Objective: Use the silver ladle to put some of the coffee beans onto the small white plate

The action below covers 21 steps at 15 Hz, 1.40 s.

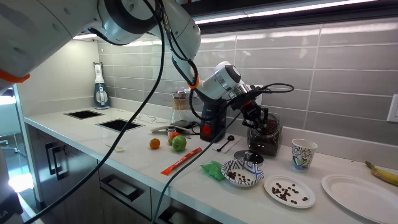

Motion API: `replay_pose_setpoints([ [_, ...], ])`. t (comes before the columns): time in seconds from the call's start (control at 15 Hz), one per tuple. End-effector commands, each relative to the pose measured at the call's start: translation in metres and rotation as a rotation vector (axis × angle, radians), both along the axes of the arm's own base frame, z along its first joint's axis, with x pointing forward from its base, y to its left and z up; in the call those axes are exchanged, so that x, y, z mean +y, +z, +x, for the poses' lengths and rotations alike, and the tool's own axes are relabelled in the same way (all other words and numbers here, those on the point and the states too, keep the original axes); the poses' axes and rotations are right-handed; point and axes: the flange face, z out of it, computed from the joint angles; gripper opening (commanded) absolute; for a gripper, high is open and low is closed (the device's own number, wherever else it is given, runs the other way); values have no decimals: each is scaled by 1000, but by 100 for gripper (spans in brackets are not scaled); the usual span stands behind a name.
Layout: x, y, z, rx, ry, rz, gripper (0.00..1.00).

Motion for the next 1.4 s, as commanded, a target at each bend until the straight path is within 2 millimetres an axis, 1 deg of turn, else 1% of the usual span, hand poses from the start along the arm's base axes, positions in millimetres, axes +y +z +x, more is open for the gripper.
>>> replay_pose_setpoints([
  [0.0,3,-7,4,37,-13,74,1],
  [0.2,11,-18,15,34,-12,94,1],
  [0.4,12,-20,22,39,-12,88,1],
  [0.53,11,-18,26,43,-13,86,1],
  [0.6,6,-16,27,40,-16,78,1],
  [0.67,3,-16,28,43,-19,73,1],
  [0.93,3,-22,32,21,-3,12,1],
  [1.13,11,-32,35,-16,42,-37,1],
  [1.33,11,-46,36,-13,76,-99,1],
])
